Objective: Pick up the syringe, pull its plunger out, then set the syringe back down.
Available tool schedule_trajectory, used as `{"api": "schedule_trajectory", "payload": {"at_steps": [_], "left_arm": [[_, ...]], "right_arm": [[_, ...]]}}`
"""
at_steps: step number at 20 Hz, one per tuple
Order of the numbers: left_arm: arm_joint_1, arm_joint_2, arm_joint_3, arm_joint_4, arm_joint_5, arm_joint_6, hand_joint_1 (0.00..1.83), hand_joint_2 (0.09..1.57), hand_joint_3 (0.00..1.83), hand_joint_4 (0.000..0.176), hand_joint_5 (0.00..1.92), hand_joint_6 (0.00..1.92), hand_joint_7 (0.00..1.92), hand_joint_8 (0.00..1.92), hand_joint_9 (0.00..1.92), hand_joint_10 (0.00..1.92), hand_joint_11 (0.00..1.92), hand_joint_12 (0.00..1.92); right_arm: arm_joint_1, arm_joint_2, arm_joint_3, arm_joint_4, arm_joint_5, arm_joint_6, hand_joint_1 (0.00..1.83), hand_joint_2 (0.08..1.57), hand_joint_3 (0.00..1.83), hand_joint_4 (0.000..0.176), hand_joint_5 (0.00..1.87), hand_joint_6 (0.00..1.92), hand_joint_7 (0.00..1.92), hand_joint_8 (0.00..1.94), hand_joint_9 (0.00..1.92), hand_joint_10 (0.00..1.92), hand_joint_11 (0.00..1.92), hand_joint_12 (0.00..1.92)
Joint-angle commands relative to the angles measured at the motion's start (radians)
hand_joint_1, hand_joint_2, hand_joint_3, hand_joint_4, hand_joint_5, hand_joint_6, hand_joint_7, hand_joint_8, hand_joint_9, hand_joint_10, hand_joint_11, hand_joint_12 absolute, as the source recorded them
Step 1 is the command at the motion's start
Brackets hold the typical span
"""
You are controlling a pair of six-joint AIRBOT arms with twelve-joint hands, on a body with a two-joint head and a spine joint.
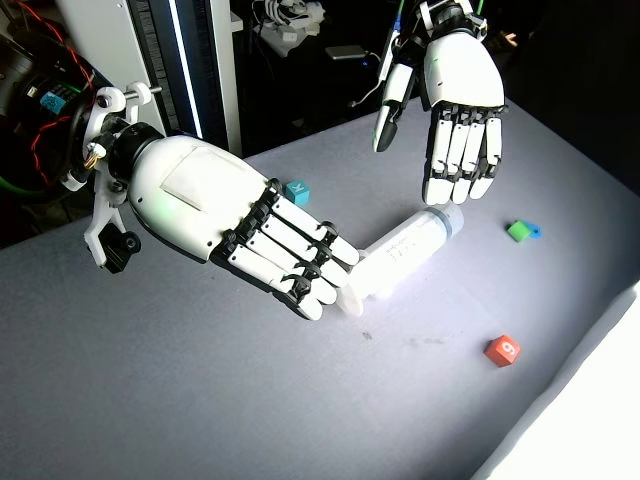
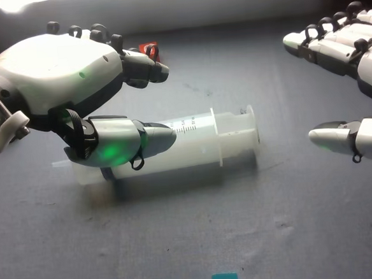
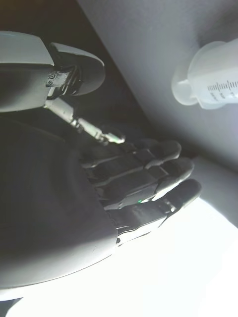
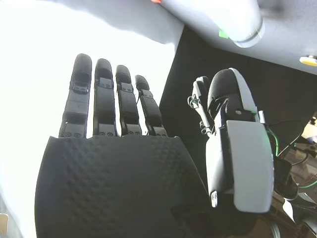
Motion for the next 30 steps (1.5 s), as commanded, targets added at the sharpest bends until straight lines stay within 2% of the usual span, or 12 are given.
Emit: {"api": "schedule_trajectory", "payload": {"at_steps": [1,4,5,7,11,12,13,15,16,20,24,30], "left_arm": [[-0.019,-0.004,0.002,0.027,-0.077,0.002,0.00,1.08,0.12,0.000,0.02,0.04,0.04,0.05,0.04,0.06,0.00,0.22],[-0.022,-0.006,-0.001,-0.018,-0.083,0.041,0.00,1.08,0.12,0.000,0.02,0.04,0.04,0.05,0.04,0.06,0.00,0.22],[-0.024,-0.006,-0.002,-0.029,-0.083,0.060,0.00,1.13,0.02,0.000,0.02,0.00,0.04,0.01,0.05,0.01,0.00,0.20],[-0.025,-0.006,-0.004,-0.033,-0.083,0.069,0.00,1.13,0.00,0.000,0.00,0.00,0.02,0.00,0.02,0.00,0.00,0.08],[-0.028,-0.017,-0.004,-0.075,-0.102,0.108,0.00,1.11,0.00,0.000,0.01,0.00,0.03,0.00,0.04,0.00,0.00,0.13],[-0.028,-0.023,-0.002,-0.093,-0.114,0.117,0.14,1.07,0.00,0.000,0.00,0.00,0.00,0.00,0.01,0.00,0.00,0.10],[-0.028,-0.035,0.002,-0.105,-0.123,0.124,0.34,0.99,0.00,0.000,0.00,0.00,0.00,0.00,0.02,0.00,0.00,0.23],[-0.028,-0.061,0.015,-0.144,-0.126,0.156,0.92,0.83,0.00,0.000,0.00,0.00,0.00,0.00,0.00,0.00,0.00,0.14],[-0.027,-0.077,0.024,-0.167,-0.128,0.175,1.01,0.81,0.00,0.000,0.00,0.00,0.00,0.00,0.00,0.00,0.00,0.20],[-0.003,-0.159,0.078,-0.202,-0.144,0.196,1.09,0.85,0.00,0.000,0.01,0.00,0.00,0.00,0.03,0.01,0.00,0.41],[0.037,-0.236,0.122,-0.273,-0.174,0.222,1.14,0.86,0.00,0.000,0.02,0.00,0.02,0.00,0.05,0.01,0.00,0.45],[0.071,-0.322,0.173,-0.406,-0.228,0.350,1.17,0.87,0.00,0.000,0.04,0.01,0.05,0.01,0.09,0.01,0.00,0.50]], "right_arm": [[0.009,0.003,0.002,-0.038,0.105,0.011,0.15,1.17,0.20,0.000,0.05,0.01,0.04,0.02,0.01,0.01,0.00,0.00],[0.010,0.003,0.003,-0.038,0.105,0.011,0.15,1.17,0.20,0.000,0.05,0.01,0.04,0.02,0.01,0.01,0.00,0.00],[0.010,0.003,0.003,-0.038,0.105,0.011,0.11,1.27,0.03,0.000,0.04,0.00,0.04,0.00,0.01,0.00,0.00,0.00],[0.010,0.001,0.003,-0.038,0.105,0.014,0.07,1.29,0.01,0.000,0.04,0.00,0.04,0.00,0.02,0.01,0.00,0.00],[0.010,-0.001,0.003,-0.038,0.105,0.019,0.13,1.28,0.00,0.000,0.05,0.00,0.05,0.00,0.02,0.00,0.00,0.00],[0.010,-0.001,0.003,-0.037,0.106,0.022,0.14,1.28,0.00,0.000,0.04,0.00,0.04,0.00,0.01,0.00,0.00,0.00],[0.009,-0.001,0.003,-0.034,0.106,0.028,0.12,1.28,0.00,0.000,0.04,0.00,0.04,0.00,0.01,0.00,0.00,0.00],[0.009,-0.001,0.003,-0.033,0.106,0.043,0.10,1.29,0.00,0.000,0.05,0.00,0.05,0.00,0.01,0.00,0.00,0.00],[0.008,-0.001,0.003,-0.033,0.106,0.052,0.11,1.28,0.00,0.000,0.05,0.00,0.04,0.00,0.01,0.00,0.00,0.00],[0.001,-0.001,0.003,-0.031,0.092,0.076,0.12,1.29,0.00,0.000,0.05,0.00,0.04,0.00,0.00,0.00,0.00,0.00],[-0.001,-0.003,0.003,-0.031,0.092,0.095,0.12,1.29,0.00,0.000,0.03,0.00,0.02,0.00,0.00,0.00,0.00,0.00],[-0.009,-0.008,0.003,-0.031,0.091,0.105,0.12,1.28,0.00,0.000,0.04,0.00,0.03,0.00,0.00,0.00,0.00,0.00]]}}
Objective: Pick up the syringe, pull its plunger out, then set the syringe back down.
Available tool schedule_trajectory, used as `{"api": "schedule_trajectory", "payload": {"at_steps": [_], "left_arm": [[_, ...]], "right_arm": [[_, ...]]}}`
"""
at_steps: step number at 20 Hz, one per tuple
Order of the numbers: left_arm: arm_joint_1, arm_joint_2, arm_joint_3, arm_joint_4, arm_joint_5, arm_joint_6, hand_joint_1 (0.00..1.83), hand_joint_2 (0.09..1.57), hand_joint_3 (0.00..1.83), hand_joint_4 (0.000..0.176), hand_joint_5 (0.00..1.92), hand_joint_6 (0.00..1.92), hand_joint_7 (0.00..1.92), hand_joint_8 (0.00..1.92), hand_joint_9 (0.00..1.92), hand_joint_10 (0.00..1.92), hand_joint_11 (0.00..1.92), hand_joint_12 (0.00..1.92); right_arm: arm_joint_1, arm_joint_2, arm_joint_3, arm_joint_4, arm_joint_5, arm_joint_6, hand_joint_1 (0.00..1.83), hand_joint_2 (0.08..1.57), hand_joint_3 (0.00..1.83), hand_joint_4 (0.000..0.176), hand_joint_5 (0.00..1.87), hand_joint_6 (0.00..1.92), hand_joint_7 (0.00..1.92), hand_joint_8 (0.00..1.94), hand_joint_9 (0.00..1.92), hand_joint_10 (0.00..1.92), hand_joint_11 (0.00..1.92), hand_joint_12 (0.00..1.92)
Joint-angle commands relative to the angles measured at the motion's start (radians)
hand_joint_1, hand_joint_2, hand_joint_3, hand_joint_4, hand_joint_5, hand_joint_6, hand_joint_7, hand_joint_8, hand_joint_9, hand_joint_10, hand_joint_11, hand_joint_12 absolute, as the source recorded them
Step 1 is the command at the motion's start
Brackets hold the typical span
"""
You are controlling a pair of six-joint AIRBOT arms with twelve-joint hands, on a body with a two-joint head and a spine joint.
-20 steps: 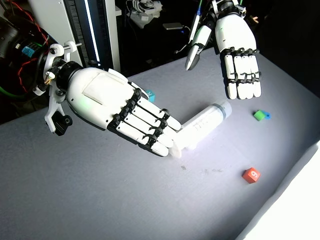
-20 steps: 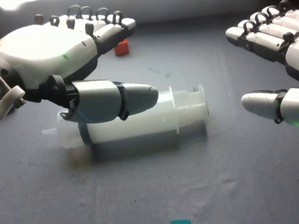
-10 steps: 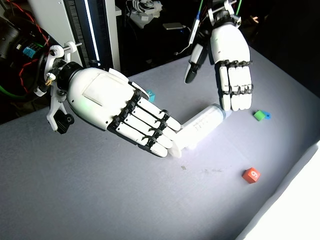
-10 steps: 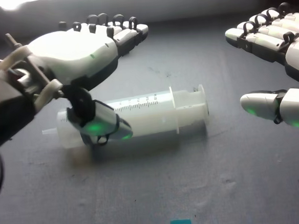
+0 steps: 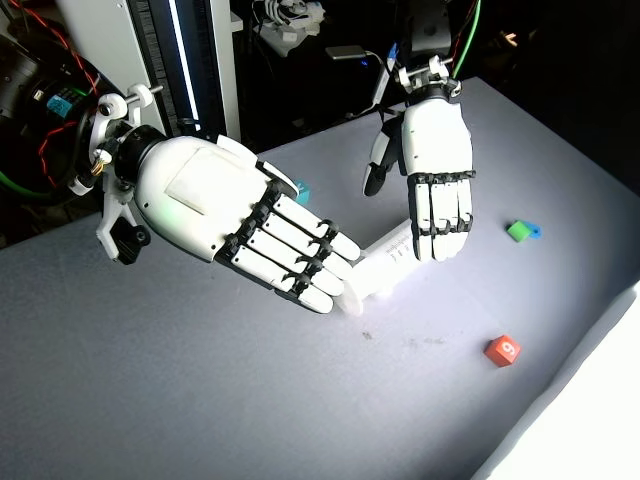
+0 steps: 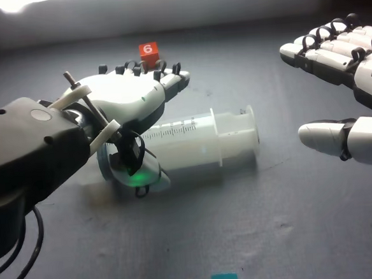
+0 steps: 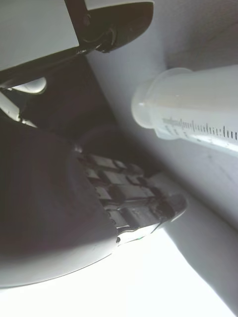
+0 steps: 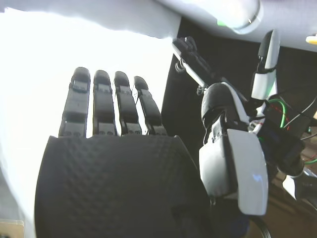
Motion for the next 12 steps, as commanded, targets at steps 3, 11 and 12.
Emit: {"api": "schedule_trajectory", "payload": {"at_steps": [3,11,12], "left_arm": [[0.020,-0.038,0.026,0.025,-0.056,0.010,1.15,0.86,0.00,0.000,0.04,0.00,0.05,0.00,0.10,0.00,0.00,0.51],[0.068,-0.122,0.109,0.024,-0.073,0.021,1.16,0.87,0.00,0.000,0.10,0.00,0.11,0.00,0.14,0.00,0.00,0.58],[0.073,-0.137,0.125,0.024,-0.073,0.021,1.15,0.88,0.01,0.000,0.09,0.00,0.10,0.00,0.15,0.00,0.00,0.60]], "right_arm": [[0.002,0.002,0.002,-0.036,0.106,0.012,0.15,1.28,0.00,0.000,0.05,0.01,0.04,0.00,0.00,0.00,0.00,0.00],[-0.016,-0.010,0.002,-0.036,0.106,0.012,0.12,1.28,0.00,0.000,0.05,0.00,0.05,0.01,0.01,0.00,0.00,0.00],[-0.017,-0.011,0.002,-0.036,0.107,0.012,0.11,1.29,0.00,0.000,0.05,0.00,0.04,0.01,0.01,0.00,0.00,0.00]]}}
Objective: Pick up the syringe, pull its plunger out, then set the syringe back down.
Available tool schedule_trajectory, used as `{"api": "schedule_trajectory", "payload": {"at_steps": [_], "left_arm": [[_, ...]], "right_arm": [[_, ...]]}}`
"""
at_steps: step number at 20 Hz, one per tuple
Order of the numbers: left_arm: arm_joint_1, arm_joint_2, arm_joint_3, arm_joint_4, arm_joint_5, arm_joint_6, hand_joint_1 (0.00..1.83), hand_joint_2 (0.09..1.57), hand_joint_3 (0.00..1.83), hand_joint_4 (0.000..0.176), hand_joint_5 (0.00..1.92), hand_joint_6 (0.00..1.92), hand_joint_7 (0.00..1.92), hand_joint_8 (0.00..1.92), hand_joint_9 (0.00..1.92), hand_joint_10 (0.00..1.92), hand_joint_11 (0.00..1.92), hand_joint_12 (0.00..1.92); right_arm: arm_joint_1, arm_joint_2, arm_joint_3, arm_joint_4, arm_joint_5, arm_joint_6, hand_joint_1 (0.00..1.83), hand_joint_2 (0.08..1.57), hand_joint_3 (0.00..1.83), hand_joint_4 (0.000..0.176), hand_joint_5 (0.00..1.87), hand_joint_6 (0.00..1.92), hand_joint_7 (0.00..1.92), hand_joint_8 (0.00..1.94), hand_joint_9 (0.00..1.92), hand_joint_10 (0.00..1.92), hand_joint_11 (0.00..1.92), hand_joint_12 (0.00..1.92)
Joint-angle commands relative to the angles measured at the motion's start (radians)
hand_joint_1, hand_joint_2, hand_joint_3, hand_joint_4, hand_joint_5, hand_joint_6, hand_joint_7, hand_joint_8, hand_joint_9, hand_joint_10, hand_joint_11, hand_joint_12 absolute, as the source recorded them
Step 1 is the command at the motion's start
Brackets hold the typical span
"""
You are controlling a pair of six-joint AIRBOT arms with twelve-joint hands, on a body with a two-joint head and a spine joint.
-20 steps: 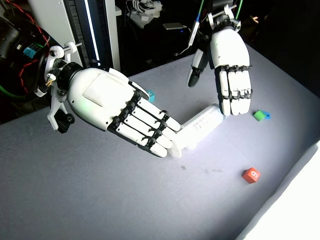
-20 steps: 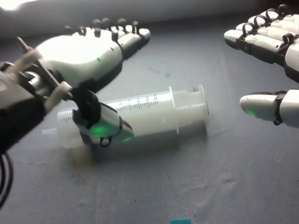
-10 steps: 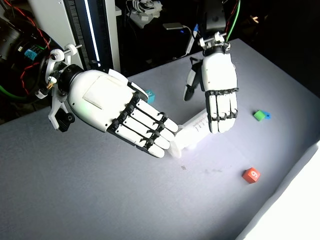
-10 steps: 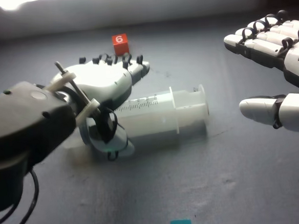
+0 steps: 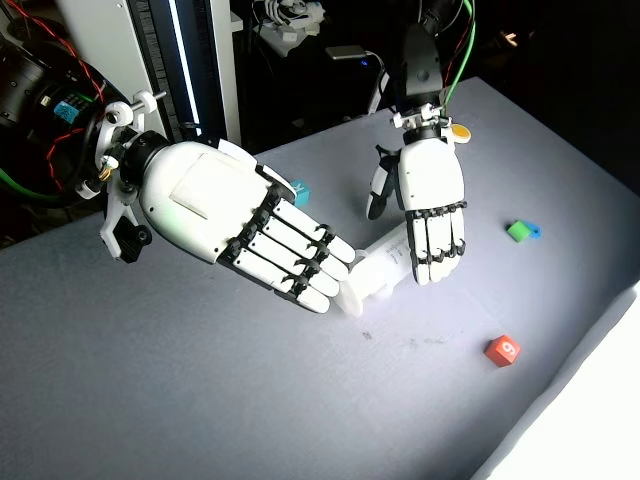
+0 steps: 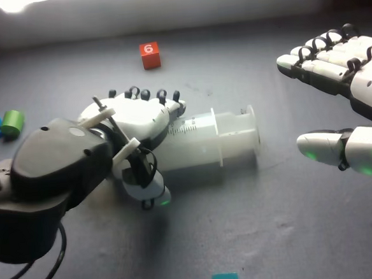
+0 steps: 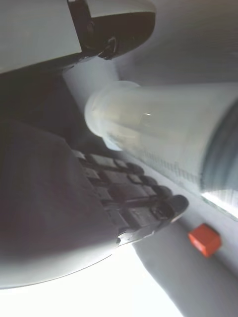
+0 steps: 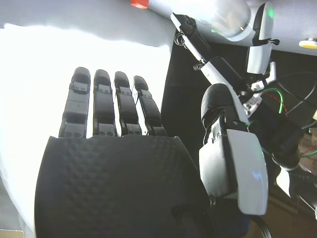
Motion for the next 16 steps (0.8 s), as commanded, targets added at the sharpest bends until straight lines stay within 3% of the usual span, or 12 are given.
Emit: {"api": "schedule_trajectory", "payload": {"at_steps": [1,4,5,9,10,11,12,16], "left_arm": [[-0.004,-0.007,0.007,0.055,-0.031,0.003,1.16,0.89,0.01,0.000,0.11,0.01,0.11,0.00,0.16,0.01,0.00,0.64],[-0.001,-0.038,0.042,0.056,-0.031,0.003,1.24,0.94,0.01,0.000,0.20,0.01,0.24,0.01,0.26,0.02,0.00,0.77],[0.001,-0.050,0.055,0.056,-0.031,0.003,1.23,0.98,0.02,0.000,0.29,0.02,0.35,0.02,0.36,0.03,0.00,0.92],[0.008,-0.069,0.079,0.055,-0.031,0.003,1.22,1.06,0.00,0.000,0.72,0.03,0.88,0.04,0.91,0.07,0.44,0.92],[0.010,-0.071,0.082,0.054,-0.031,0.003,1.24,1.14,0.00,0.000,0.73,0.99,1.02,0.79,1.03,0.12,0.52,1.04],[0.011,-0.071,0.082,0.053,-0.031,0.003,1.34,1.15,0.00,0.000,0.79,1.01,0.98,1.02,0.88,1.08,0.65,1.11],[0.013,-0.071,0.083,0.051,-0.034,0.003,1.36,1.14,0.00,0.000,0.86,0.97,0.96,1.10,0.84,1.28,0.70,1.14],[0.012,-0.070,0.079,0.039,-0.035,0.002,1.36,1.14,0.00,0.000,0.90,1.07,0.92,1.08,0.85,1.28,0.72,1.20]], "right_arm": [[0.007,0.002,0.002,-0.034,0.106,0.008,0.09,1.29,0.00,0.000,0.05,0.00,0.04,0.00,0.01,0.00,0.00,0.00],[0.007,0.000,0.002,-0.034,0.116,0.008,0.15,1.28,0.00,0.000,0.06,0.00,0.06,0.01,0.02,0.00,0.00,0.00],[0.007,0.000,0.002,-0.034,0.124,0.008,0.17,1.28,0.00,0.000,0.06,0.00,0.05,0.00,0.01,0.00,0.00,0.00],[0.007,0.000,0.002,-0.034,0.127,0.009,0.14,1.28,0.00,0.000,0.08,0.01,0.07,0.01,0.03,0.01,0.00,0.00],[0.007,0.000,0.002,-0.034,0.127,0.011,0.13,1.29,0.00,0.000,0.08,0.01,0.07,0.01,0.03,0.01,0.00,0.00],[0.007,0.000,0.002,-0.034,0.127,0.012,0.16,1.28,0.00,0.000,0.09,0.01,0.09,0.01,0.05,0.01,0.00,0.00],[0.007,-0.001,0.002,-0.034,0.127,0.013,0.16,1.28,0.00,0.000,0.09,0.01,0.08,0.01,0.04,0.01,0.00,0.00],[0.007,-0.001,0.001,-0.034,0.127,0.025,0.14,1.28,0.00,0.000,0.08,0.00,0.08,0.01,0.04,0.01,0.00,0.00]]}}
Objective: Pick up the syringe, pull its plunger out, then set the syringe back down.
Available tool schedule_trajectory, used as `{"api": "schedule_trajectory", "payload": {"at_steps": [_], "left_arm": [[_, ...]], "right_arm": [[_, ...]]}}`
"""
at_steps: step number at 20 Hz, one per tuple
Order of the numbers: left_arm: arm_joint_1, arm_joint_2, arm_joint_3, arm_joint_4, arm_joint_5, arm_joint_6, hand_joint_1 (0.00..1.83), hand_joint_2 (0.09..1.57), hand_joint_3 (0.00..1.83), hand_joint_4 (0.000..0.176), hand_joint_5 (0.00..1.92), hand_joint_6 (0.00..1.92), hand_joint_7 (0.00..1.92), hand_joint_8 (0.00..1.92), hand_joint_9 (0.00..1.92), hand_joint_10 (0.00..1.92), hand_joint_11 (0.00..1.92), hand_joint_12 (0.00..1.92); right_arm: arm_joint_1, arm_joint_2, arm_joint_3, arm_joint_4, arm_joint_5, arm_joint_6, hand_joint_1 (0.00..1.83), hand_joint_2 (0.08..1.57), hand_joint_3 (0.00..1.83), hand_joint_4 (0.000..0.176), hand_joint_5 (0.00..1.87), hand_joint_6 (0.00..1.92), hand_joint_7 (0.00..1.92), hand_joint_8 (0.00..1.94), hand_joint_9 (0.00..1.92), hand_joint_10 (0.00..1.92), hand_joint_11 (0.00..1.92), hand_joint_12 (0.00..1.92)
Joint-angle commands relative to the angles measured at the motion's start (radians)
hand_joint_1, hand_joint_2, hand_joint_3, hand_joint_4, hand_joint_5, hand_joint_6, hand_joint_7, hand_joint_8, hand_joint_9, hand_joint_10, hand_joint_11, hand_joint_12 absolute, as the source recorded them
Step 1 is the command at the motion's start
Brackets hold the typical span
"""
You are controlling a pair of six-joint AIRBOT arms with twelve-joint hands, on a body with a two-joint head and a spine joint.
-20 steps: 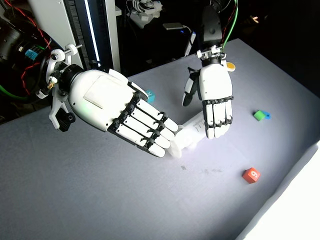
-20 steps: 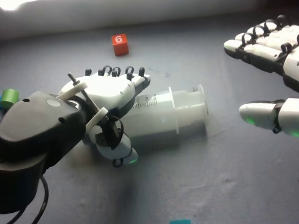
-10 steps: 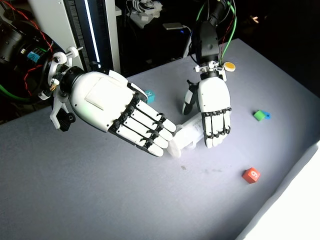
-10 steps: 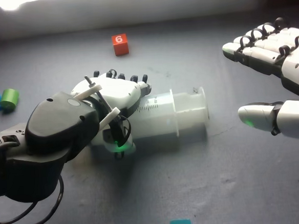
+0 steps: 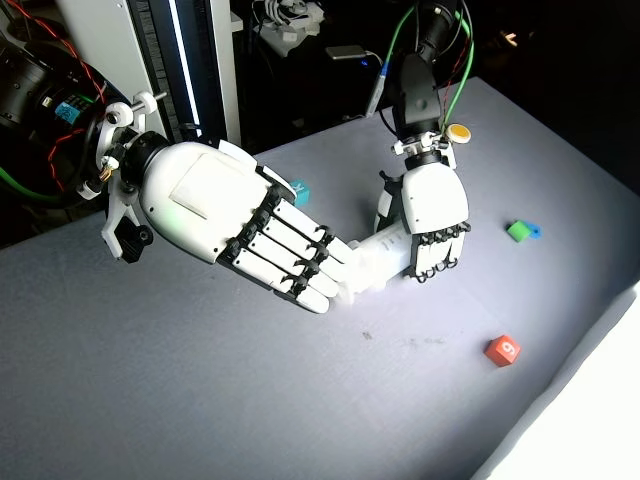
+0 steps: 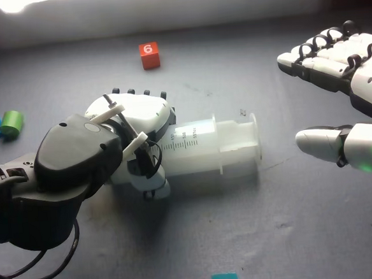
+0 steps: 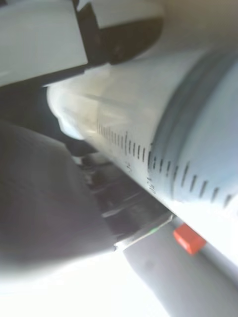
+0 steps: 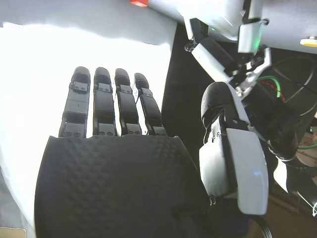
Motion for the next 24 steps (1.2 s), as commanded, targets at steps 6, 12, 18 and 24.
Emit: {"api": "schedule_trajectory", "payload": {"at_steps": [6,12,18,24], "left_arm": [[-0.035,0.031,-0.038,-0.009,0.019,0.005,1.36,1.15,0.00,0.000,0.87,1.17,0.92,1.05,0.84,1.29,0.71,1.21],[-0.111,0.131,-0.121,-0.045,0.054,0.012,1.37,1.13,0.00,0.000,0.92,1.09,0.95,0.99,0.83,1.30,0.67,1.29],[-0.174,0.211,-0.193,-0.122,0.063,0.109,1.37,1.12,0.00,0.000,0.93,1.09,0.98,0.91,0.86,1.24,0.72,1.20],[-0.271,0.238,-0.222,-0.252,0.071,0.274,1.37,1.11,0.00,0.000,0.97,1.06,1.03,0.85,0.88,1.18,0.73,1.17]], "right_arm": [[0.008,0.004,0.001,-0.036,0.105,0.053,0.14,1.28,0.00,0.000,0.08,0.01,0.08,0.00,0.05,0.01,0.00,0.00],[0.018,0.008,0.002,-0.037,0.106,0.164,0.12,1.27,0.00,0.000,0.07,0.00,0.06,0.00,0.03,0.00,0.00,0.00],[0.018,0.028,0.002,-0.147,0.103,0.448,0.27,1.22,0.00,0.000,0.03,0.00,0.01,0.00,0.00,0.00,0.00,0.00],[0.034,0.039,0.002,-0.210,0.051,0.609,0.95,0.88,0.00,0.000,0.02,0.01,0.01,0.01,0.01,0.00,0.01,0.00]]}}
